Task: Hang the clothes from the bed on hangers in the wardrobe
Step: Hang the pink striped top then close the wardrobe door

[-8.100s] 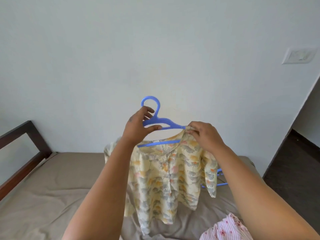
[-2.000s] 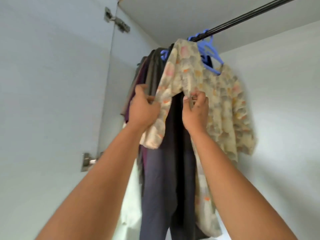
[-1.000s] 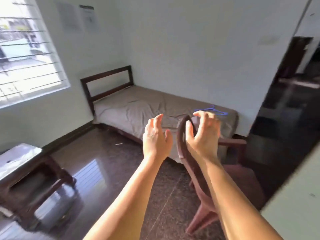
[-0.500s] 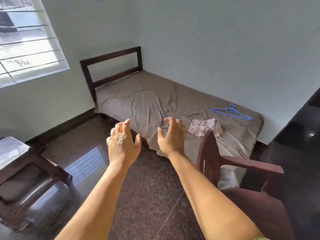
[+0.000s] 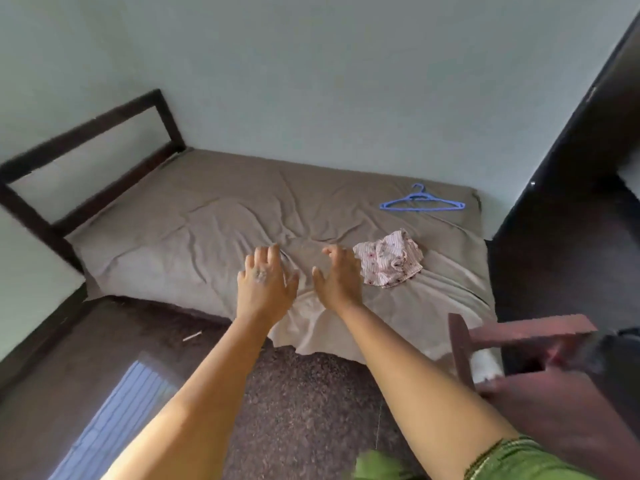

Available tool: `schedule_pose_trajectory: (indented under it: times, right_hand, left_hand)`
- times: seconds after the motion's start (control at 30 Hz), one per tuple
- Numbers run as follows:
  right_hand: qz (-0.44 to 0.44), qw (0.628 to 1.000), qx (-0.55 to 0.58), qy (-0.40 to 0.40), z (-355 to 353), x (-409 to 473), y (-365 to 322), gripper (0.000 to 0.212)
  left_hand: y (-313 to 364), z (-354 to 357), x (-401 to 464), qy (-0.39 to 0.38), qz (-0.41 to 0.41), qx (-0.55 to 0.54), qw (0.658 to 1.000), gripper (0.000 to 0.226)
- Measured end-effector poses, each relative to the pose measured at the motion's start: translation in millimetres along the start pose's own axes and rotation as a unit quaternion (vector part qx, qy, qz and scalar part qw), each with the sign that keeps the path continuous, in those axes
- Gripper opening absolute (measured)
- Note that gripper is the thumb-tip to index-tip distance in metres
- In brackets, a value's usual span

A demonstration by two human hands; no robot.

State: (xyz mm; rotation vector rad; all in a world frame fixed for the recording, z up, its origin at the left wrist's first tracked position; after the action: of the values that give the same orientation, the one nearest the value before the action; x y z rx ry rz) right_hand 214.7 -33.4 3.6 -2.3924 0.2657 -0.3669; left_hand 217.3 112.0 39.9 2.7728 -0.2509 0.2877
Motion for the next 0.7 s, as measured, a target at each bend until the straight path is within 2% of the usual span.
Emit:
schedule_pose_trajectory:
  times: [0.27, 0.37, 0.47, 0.57, 0.63, 0.7]
  right_hand:
    - [0.209, 0.977, 0.014, 0.047, 25, 119, 125, 0.038]
    - [0.269, 0.962, 0.034, 0.03, 47, 169, 173, 0.038]
    - [0.334, 0.939, 0.077, 0.025, 63, 212, 205, 0.031]
    - [0.369, 0.919, 0.128, 0.053, 73, 249, 228, 0.022]
    - [0.391, 0.908, 0.143, 0.046, 84, 270, 248, 0.023]
    - [0.446, 0.88, 0.162, 0.021, 103, 280, 280, 0.032]
  left_hand:
    - [27, 109, 138, -0.117, 0.104, -0.011, 0.988, 0.066]
    - [40, 153, 192, -0.139, 0.112, -0.036, 0.983, 0.077]
    - [51, 192, 234, -0.168, 0.118, -0.068, 0.976, 0.089]
    - [62, 228, 272, -0.187, 0.137, -0.063, 0.971, 0.089]
    - [72, 253, 298, -0.201, 0.149, -0.066, 0.966, 0.089]
    - [80, 280, 321, -0.227, 0.142, -0.08, 0.96, 0.089]
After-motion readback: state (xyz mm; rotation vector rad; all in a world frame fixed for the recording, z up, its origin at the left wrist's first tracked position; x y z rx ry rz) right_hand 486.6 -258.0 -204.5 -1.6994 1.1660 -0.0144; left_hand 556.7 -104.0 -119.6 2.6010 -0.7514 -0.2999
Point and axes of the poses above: each hand's wrist, its own x-axis towards the middle knuckle, its own z-axis out of the palm, y = z × x, the point moved 2 cm from there along x, towards the middle knuckle, and after that the axes turned 2 degrees about -x, right-handed, at the moved point
